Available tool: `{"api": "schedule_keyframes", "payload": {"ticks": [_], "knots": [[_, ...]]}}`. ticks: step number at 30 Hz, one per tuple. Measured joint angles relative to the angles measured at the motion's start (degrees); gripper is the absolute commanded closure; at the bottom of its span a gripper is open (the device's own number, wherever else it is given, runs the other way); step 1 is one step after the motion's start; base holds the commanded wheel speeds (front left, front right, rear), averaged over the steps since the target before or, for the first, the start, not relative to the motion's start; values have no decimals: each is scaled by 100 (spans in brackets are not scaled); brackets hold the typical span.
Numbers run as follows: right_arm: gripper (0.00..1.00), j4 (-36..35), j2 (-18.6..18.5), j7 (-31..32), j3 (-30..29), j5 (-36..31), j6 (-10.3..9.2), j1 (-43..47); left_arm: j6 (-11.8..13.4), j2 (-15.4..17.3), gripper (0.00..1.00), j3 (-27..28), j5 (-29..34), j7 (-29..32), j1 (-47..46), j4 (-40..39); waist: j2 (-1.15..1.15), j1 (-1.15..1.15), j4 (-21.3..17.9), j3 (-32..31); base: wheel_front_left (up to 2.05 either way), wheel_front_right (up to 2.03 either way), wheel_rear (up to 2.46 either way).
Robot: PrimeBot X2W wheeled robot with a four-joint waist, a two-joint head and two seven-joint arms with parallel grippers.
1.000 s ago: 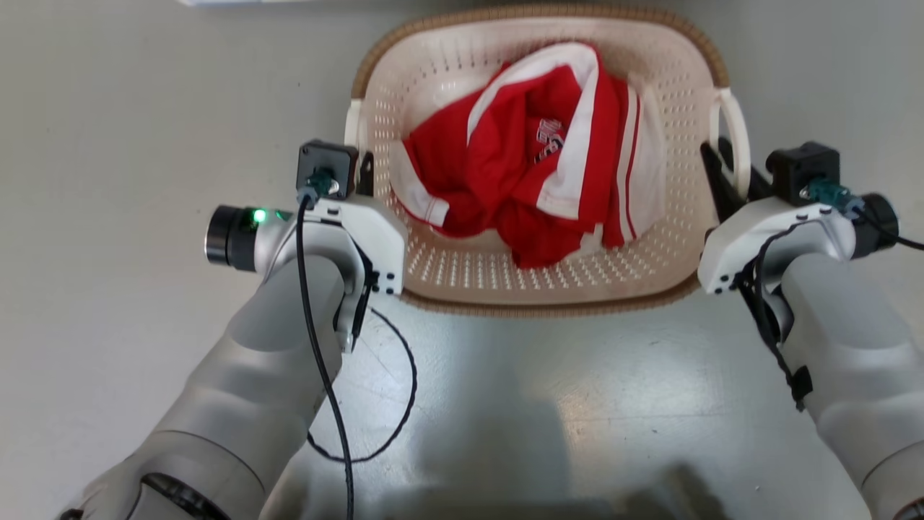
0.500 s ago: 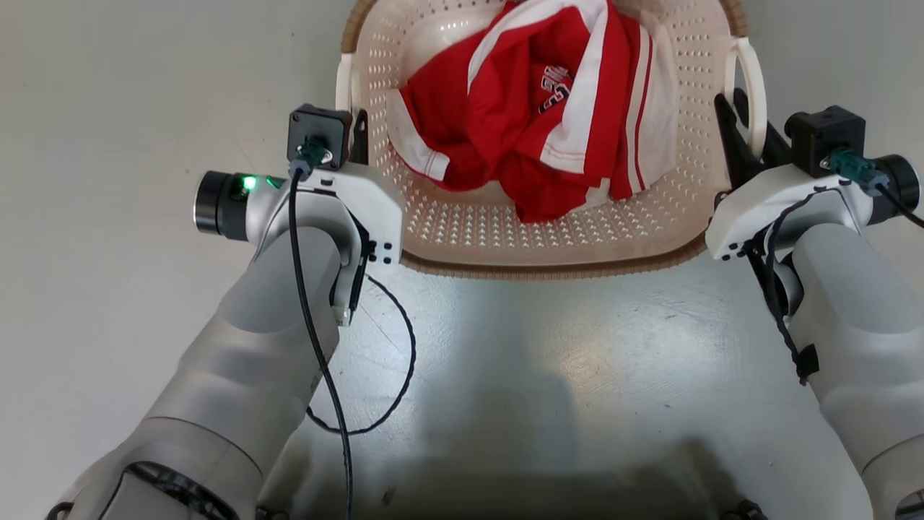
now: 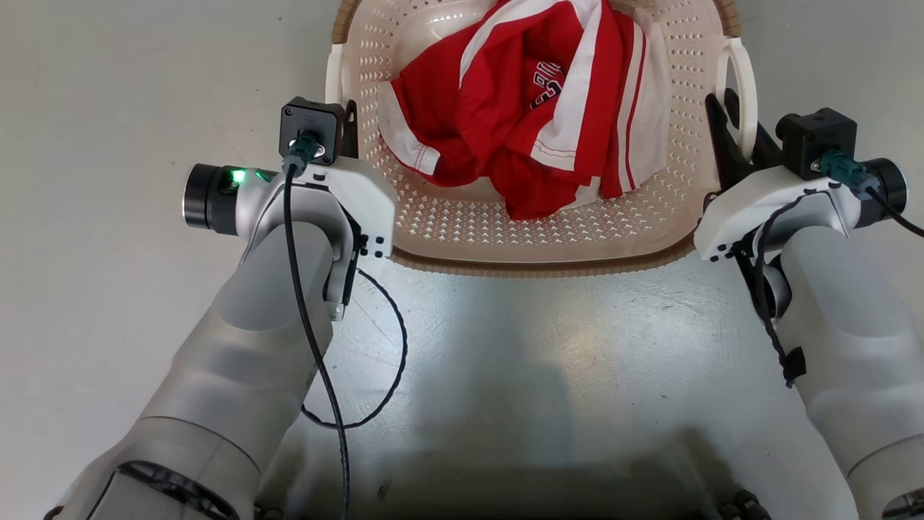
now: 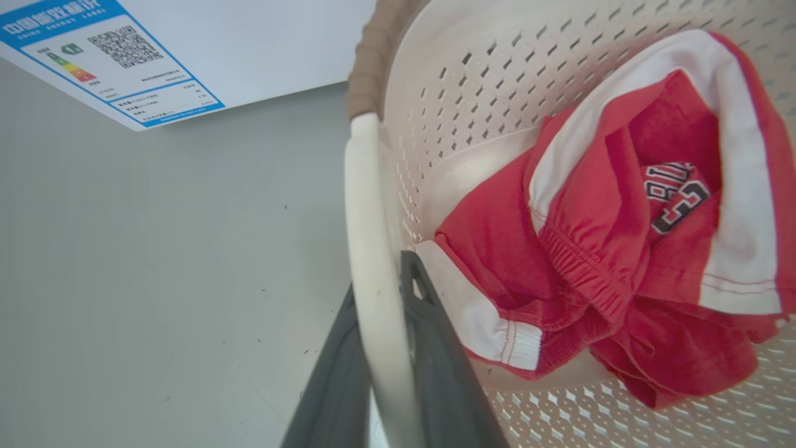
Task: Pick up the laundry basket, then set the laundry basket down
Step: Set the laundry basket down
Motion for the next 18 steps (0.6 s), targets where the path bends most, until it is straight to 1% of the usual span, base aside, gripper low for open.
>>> {"api": "schedule_keyframes", "payload": {"ticks": [7, 18], "knots": [[100, 16, 35, 0, -2, 0, 0, -1, -48, -1, 100, 90, 91, 0, 0, 64, 0, 0, -34, 35, 0, 0, 0], [100, 56, 48, 0, -13, -2, 0, -5, -48, -11, 100, 180, 126, 0, 1, 57, 0, 0, -51, 72, 0, 0, 0]]}}
